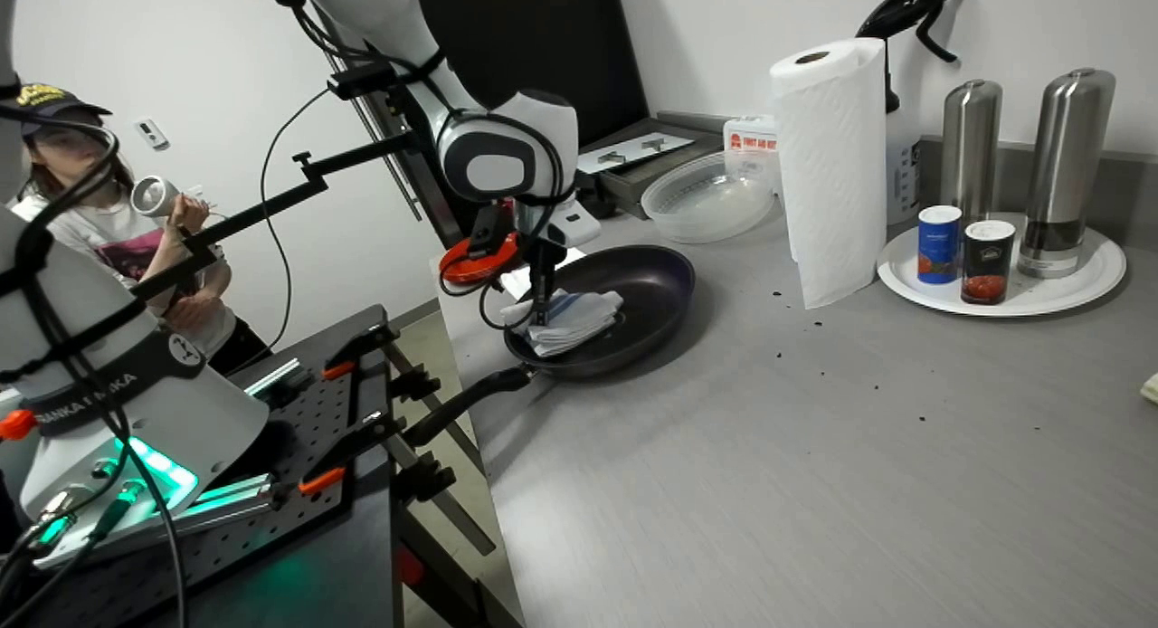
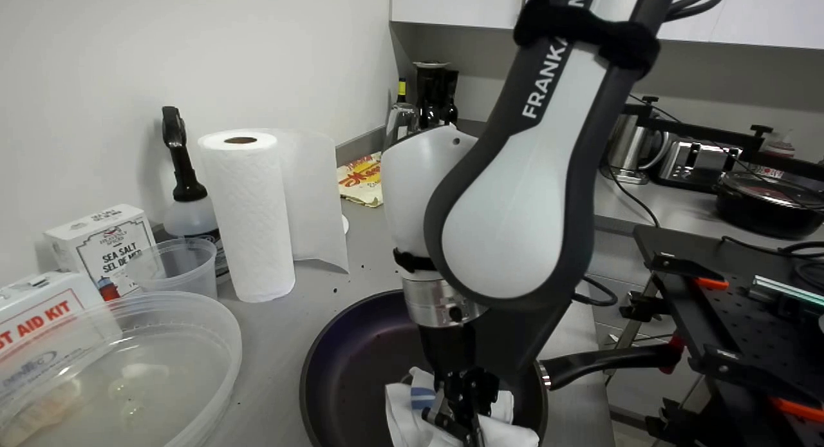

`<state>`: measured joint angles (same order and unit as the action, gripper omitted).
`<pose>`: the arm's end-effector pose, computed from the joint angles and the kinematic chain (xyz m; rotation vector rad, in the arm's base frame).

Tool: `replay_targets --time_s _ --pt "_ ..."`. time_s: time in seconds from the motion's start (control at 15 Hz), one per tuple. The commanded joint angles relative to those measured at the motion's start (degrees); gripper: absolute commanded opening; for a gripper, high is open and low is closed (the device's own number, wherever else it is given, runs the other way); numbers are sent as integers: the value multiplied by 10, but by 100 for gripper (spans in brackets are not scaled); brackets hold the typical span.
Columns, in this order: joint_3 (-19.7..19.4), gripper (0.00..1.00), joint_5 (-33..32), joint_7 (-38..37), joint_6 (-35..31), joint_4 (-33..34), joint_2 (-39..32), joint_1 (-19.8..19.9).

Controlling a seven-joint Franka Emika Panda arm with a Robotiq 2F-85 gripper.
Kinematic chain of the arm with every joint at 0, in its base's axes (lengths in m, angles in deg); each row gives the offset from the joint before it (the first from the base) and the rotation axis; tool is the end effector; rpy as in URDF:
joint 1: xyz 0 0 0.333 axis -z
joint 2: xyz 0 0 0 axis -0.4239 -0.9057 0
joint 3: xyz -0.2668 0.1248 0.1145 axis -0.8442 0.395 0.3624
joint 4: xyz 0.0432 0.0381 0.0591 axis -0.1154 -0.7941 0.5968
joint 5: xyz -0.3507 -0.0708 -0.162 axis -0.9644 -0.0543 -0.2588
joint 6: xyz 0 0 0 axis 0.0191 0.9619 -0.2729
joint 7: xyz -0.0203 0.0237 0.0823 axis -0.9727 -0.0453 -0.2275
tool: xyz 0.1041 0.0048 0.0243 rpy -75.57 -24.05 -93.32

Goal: Use the towel to wipe the pan

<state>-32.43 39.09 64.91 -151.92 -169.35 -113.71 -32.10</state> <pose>0.4717 0.1254 0.0110 -2.9367 0.5182 0.5579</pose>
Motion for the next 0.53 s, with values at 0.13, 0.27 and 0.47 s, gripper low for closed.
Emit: replay_targets --time_s 0.13,0.27,0.47 --pt "26 4 12 59 98 33 6 48" --pt "31 4 16 79 134 44 10 63" --pt "31 4 20 105 185 58 20 77"
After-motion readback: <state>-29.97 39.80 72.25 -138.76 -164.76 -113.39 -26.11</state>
